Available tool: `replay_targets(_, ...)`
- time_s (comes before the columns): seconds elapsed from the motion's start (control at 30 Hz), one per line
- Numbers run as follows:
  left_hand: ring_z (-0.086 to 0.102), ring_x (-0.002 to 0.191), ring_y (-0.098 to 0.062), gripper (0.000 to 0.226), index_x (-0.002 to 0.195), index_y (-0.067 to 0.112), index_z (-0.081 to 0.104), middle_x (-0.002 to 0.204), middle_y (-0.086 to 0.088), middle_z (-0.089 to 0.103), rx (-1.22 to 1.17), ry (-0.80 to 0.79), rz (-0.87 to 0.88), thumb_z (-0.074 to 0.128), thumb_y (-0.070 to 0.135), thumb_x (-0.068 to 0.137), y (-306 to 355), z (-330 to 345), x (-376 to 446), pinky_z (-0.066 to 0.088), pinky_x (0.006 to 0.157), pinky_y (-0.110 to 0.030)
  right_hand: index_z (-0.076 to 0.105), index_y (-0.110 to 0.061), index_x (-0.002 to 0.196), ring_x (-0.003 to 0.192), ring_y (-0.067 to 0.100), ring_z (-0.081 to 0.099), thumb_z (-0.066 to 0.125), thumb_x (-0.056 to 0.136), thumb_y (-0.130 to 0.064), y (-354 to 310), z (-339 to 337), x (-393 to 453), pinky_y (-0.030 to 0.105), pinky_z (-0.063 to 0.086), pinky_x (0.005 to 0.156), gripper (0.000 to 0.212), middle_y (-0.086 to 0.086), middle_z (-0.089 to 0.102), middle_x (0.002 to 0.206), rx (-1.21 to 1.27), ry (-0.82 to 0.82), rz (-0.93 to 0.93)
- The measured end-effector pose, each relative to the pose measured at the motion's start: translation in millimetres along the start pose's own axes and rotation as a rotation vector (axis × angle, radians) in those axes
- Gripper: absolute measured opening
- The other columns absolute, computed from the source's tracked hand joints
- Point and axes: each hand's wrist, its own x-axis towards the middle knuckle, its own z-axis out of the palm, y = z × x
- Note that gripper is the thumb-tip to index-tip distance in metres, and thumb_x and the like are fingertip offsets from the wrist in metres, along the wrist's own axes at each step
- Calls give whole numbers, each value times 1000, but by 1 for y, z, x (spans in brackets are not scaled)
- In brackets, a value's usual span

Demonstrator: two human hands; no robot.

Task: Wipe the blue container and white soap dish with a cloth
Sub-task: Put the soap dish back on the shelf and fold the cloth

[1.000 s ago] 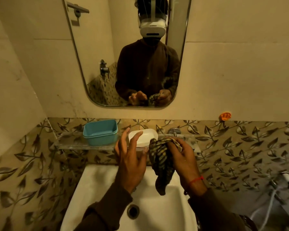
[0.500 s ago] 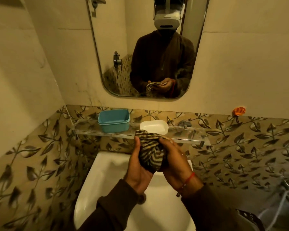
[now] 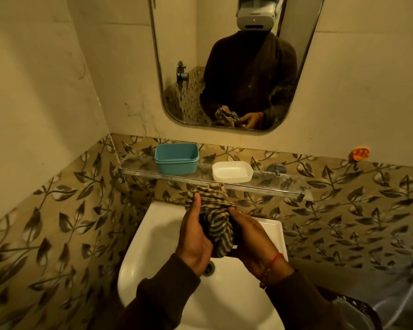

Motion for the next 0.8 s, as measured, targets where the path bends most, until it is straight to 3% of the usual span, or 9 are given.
replay_targets(0.07, 69, 109, -24, 58, 124, 25, 62, 121, -4, 73, 287, 56, 59, 55, 65, 82, -1, -3, -1, 55, 95, -43, 67, -24, 112, 102, 31, 67, 52, 92, -47, 5, 2, 3, 52, 56, 80, 34, 7, 74, 107, 113, 8, 78)
replay_targets(0.17, 63, 110, -13, 55, 120, 38, 53, 116, 8, 65, 817, 115, 297, 43, 74, 80, -3, -22, 4, 52, 88, -26, 65, -20, 116, 105, 32, 64, 48, 95, -41, 9, 5, 7, 51, 55, 82, 34, 10, 71, 110, 178, 80, 28)
replay_targets(0.23, 63, 109, -13, 60, 119, 33, 55, 113, 8, 65, 1064, 130, 386, 34, 77, 83, -4, -40, 4, 55, 90, -31, 64, -18, 116, 104, 32, 64, 48, 96, -36, 9, 4, 9, 48, 56, 78, 32, 12, 71, 111, 221, 129, -32)
replay_targets(0.37, 69, 91, -11, 60, 95, 34, 61, 87, 15, 67, 1170, 174, 312, 27, 81, 80, -5, -64, 6, 60, 79, -33, 67, -14, 113, 108, 30, 63, 53, 93, -29, 9, 4, 14, 49, 51, 90, 28, 11, 72, 110, 360, 191, -94)
replay_targets(0.47, 69, 95, -22, 65, 125, 27, 61, 105, 0, 68, 919, 119, -40, 32, 72, 89, -9, -67, 6, 62, 76, -40, 69, -13, 108, 107, 28, 64, 55, 92, -29, 11, 9, 16, 44, 52, 88, 27, 10, 74, 105, 382, 187, -95)
replay_targets(0.53, 68, 104, -37, 65, 140, 24, 50, 126, -14, 63, 469, 58, -330, 42, 67, 93, -13, -69, 4, 62, 78, -50, 69, -13, 108, 104, 26, 66, 55, 92, -31, 15, 14, 15, 37, 54, 77, 29, 9, 74, 104, 367, 169, -98)
replay_targets(0.6, 66, 109, -51, 67, 138, 18, 52, 135, -26, 58, 36, -2, -497, 53, 66, 91, -13, -72, 2, 57, 86, -62, 69, -12, 110, 101, 25, 68, 54, 92, -31, 20, 19, 15, 34, 55, 74, 30, 10, 73, 107, 336, 131, -120)
replay_targets(0.7, 66, 113, -47, 68, 133, 8, 60, 134, -30, 61, -273, -35, -435, 62, 60, 89, -8, -76, 5, 56, 92, -55, 70, -12, 106, 99, 26, 70, 55, 92, -30, 24, 27, 14, 38, 57, 79, 28, 13, 73, 106, 248, 10, -130)
replay_targets(0.8, 68, 115, -36, 57, 134, 5, 61, 131, -24, 66, -230, 40, -179, 63, 43, 91, 3, -79, 13, 59, 91, -43, 76, -21, 90, 87, 18, 72, 55, 93, -29, 27, 33, 14, 31, 58, 70, 22, 6, 76, 94, 51, 30, -189)
